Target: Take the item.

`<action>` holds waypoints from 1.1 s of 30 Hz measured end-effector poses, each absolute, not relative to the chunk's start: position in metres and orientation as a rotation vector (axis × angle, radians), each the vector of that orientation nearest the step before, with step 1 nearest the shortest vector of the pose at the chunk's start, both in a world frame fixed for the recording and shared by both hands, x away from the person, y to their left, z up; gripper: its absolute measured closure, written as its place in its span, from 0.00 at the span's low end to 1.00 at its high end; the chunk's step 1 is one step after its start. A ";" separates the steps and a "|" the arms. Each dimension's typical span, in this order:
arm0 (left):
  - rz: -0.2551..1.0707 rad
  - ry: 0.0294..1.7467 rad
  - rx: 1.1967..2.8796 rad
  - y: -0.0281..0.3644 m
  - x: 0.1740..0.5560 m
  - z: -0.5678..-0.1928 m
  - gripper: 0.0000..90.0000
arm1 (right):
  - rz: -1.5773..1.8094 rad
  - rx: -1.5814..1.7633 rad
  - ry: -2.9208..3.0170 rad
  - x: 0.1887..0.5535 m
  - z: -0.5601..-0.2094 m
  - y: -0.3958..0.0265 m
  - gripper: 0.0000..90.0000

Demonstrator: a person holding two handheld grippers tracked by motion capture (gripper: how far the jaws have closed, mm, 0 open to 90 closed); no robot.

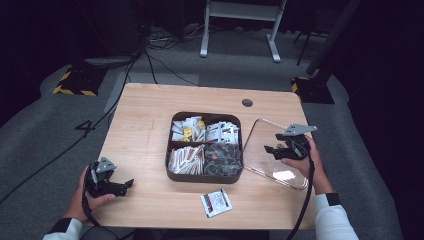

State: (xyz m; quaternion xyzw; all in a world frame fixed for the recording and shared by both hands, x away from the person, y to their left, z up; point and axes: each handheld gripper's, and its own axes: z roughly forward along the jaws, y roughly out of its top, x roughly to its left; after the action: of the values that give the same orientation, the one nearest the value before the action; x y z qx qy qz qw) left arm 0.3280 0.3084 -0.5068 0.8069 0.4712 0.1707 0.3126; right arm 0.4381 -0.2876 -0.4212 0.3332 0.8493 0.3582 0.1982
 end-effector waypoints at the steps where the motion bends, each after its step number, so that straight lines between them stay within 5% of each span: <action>1: 0.450 1.246 2.126 0.308 0.328 -0.507 0.00 | 1.004 0.962 2.373 0.443 -0.425 -0.292 0.35; 16: 0.447 1.247 2.126 0.308 0.328 -0.507 0.00 | 0.918 1.109 2.381 0.462 -0.453 -0.312 0.36; 33: 0.446 1.246 2.129 0.308 0.328 -0.507 0.00 | 0.869 1.201 2.390 0.465 -0.484 -0.326 0.51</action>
State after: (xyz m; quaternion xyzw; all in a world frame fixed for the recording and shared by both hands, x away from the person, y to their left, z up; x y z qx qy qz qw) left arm 0.3280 0.3083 -0.5067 0.8068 0.4723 0.1691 0.3120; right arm 0.4647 -0.3258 -0.4842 0.4213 0.8383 0.3049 0.1635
